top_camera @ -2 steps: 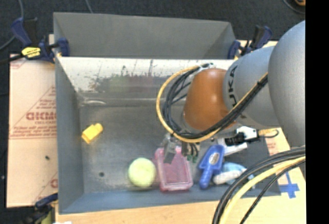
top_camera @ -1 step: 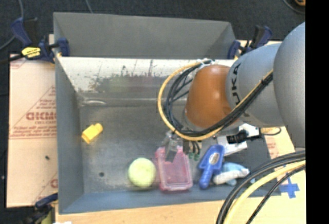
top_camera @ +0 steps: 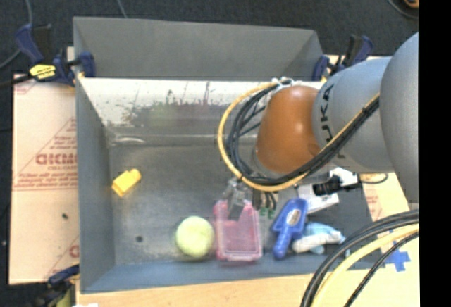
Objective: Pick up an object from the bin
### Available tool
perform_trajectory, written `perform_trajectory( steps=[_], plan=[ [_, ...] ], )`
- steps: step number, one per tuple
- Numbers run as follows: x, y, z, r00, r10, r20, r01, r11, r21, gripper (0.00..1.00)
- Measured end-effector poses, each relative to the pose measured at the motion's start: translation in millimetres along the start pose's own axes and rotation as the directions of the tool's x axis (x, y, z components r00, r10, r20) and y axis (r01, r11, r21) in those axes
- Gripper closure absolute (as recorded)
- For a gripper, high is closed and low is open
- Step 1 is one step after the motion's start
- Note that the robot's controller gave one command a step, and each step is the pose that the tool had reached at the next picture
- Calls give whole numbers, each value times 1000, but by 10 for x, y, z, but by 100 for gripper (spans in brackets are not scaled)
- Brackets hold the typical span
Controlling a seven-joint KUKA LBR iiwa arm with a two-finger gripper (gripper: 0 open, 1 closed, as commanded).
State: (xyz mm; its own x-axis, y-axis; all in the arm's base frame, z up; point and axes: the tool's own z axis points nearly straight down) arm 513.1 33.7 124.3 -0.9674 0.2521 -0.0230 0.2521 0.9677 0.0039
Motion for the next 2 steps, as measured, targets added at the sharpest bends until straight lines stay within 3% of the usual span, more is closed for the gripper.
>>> perform_trajectory(
  steps=[2],
  plan=[
    [-5,-4,-278,1000,-2,-2,2,1000,1,100]
  ],
)
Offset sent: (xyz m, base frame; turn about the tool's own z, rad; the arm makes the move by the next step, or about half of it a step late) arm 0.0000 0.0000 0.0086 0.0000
